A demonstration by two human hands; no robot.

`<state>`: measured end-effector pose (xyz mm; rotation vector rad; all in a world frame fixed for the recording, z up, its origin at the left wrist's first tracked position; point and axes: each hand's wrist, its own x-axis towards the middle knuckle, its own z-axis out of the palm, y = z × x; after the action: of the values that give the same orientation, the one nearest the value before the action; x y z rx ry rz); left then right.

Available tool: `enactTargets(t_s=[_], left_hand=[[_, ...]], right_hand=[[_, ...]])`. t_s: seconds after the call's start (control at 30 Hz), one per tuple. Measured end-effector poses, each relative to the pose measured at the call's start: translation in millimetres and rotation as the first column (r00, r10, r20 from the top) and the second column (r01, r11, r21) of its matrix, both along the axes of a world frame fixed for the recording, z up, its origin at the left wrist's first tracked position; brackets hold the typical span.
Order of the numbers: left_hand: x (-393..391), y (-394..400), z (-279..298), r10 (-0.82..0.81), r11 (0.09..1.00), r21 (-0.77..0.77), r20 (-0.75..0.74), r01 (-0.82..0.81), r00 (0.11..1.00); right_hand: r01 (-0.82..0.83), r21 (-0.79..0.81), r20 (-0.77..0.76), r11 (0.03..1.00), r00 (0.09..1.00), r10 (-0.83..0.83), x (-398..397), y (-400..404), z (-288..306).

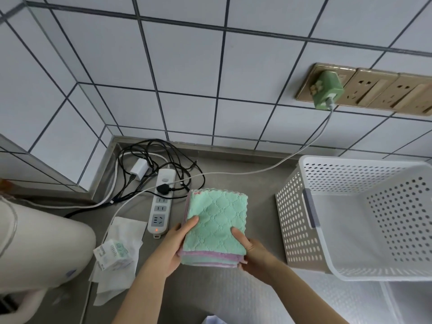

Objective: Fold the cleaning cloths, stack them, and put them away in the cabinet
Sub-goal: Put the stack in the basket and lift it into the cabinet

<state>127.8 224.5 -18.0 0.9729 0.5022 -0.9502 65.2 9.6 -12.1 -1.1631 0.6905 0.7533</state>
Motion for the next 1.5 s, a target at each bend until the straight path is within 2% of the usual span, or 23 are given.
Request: enactTargets(t_s=[0.1,0.2,0.33,0.43,0.57,0.63,0.77,0.9,1.03,1.17,1.3,1.5], left_hand=[[-12.9,2.6,2.6,-0.015,0.998,-0.057,-0.036,0.013,0.999],[-34.0,0.2,9.6,0.009,0.999,-0.047,0.033,-0.007,0.999],[-56.7,-14.2,39.5,0.108,0.993,-0.052,0.103,-0.103,0.989],[-61.9,-29.5,72.7,0.208,0.978,-0.062,0.159,-0.200,0.965],[-58.3,-55.1,126.7,0.301,0.954,-0.096,0.270,-0.285,0.915],[-58.2,-72.7,152.5,0.302,0.953,-0.120,0.327,-0.277,0.896],[-65.5,-128.2,197.9,0.271,0.962,-0.153,0.414,-0.227,0.869],[-65.3,-198.2,216.8,0.154,0.988,-0.095,0.471,-0.124,0.869],[-59.5,-270.5,205.1,0.070,0.997,0.004,0.393,-0.078,0.917],[-55.3,-321.3,174.3,-0.007,0.995,0.101,0.191,-0.013,0.981],[-47.1,-345.7,140.9,-0.084,0.983,0.165,0.008,0.081,0.996],[-31.5,-354.2,113.4,-0.120,0.924,0.359,-0.056,0.132,0.991]], right_hand=[[-0.104,0.021,-0.013,0.994,0.994,0.104,-11.8,-4.3,-2.4],[-0.176,-0.063,0.000,0.982,0.984,0.177,-22.7,-5.7,7.0],[-0.124,-0.103,0.076,0.987,0.988,0.132,-30.4,-12.4,16.0],[-0.073,0.000,0.204,0.997,0.976,0.071,-24.8,-19.7,41.5],[-0.020,-0.095,0.287,0.995,0.957,0.047,-18.5,-37.5,98.0],[-0.003,-0.115,0.339,0.993,0.940,0.043,-21.8,-54.4,129.9],[0.012,-0.051,0.504,0.999,0.863,0.016,-34.4,-111.5,187.6],[0.042,-0.110,0.528,0.993,0.849,0.023,-43.4,-186.6,207.6],[0.048,-0.157,0.466,0.986,0.884,0.031,-49.0,-260.1,202.6],[-0.087,-0.272,0.290,0.958,0.942,0.167,-49.6,-314.6,181.7],[-0.211,-0.222,0.063,0.952,0.971,0.230,-36.4,-347.3,149.7],[-0.341,-0.129,-0.097,0.931,0.939,0.330,-0.6,-349.9,91.4]])
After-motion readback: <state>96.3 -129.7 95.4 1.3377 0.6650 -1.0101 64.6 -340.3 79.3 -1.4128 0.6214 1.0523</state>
